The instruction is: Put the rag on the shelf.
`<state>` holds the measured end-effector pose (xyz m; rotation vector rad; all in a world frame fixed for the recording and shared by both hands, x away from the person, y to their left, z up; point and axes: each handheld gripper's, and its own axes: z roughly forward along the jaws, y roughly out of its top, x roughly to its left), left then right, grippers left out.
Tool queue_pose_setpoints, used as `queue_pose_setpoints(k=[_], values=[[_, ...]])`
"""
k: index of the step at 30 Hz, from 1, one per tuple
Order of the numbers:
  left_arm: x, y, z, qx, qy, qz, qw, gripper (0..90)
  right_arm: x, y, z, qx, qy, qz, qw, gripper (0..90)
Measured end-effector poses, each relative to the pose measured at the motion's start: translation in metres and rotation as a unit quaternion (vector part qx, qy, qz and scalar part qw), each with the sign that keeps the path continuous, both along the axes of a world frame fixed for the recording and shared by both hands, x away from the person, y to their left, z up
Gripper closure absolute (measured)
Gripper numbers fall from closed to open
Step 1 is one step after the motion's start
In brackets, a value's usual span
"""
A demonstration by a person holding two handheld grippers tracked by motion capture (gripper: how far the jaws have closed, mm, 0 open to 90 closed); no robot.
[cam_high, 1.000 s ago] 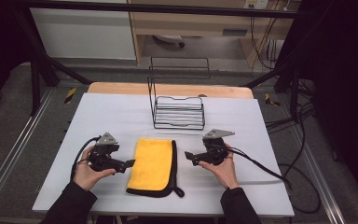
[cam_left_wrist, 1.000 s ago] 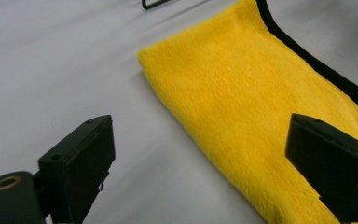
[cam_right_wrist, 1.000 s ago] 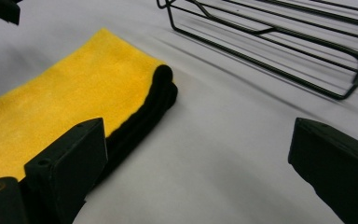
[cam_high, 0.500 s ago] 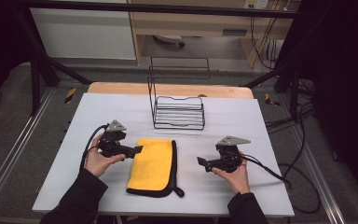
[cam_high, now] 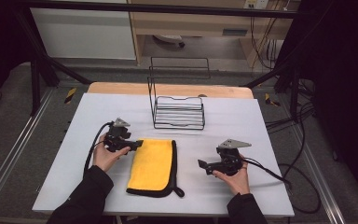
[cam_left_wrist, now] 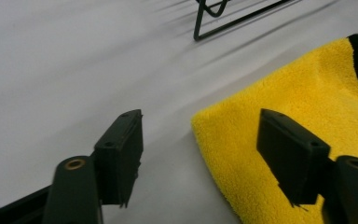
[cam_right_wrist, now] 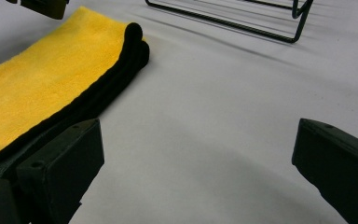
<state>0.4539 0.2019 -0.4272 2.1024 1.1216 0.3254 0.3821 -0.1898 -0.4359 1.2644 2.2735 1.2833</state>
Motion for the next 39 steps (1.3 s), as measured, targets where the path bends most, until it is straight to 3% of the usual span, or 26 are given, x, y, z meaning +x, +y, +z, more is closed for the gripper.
queue_pose_setpoints(k=[8, 22, 28, 34, 39], values=[[0.004, -0.005, -0.012, -0.001, 0.022, -0.003, 0.9998, 55.4, 0.0, 0.001, -0.001, -0.001, 0.003, 0.003, 1.0, 3.0], [0.003, -0.008, -0.017, -0.026, 0.043, -0.013, 0.9987, 75.6, 0.001, 0.001, -0.001, 0.003, 0.005, 0.002, 1.0, 2.9], [0.003, -0.008, -0.019, -0.03, 0.04, -0.014, 0.9987, 78.7, 0.002, 0.002, -0.001, 0.006, 0.007, -0.001, 1.0, 2.8], [0.0, -0.01, -0.019, -0.02, 0.026, -0.014, 0.9994, 79.6, 0.004, 0.002, 0.002, 0.021, 0.004, -0.011, 0.9997, 2.8], [-0.001, -0.011, -0.02, -0.013, 0.018, -0.018, 0.9996, 79.7, 0.008, 0.01, 0.009, 0.012, -0.006, -0.015, 0.9998, 2.7]])
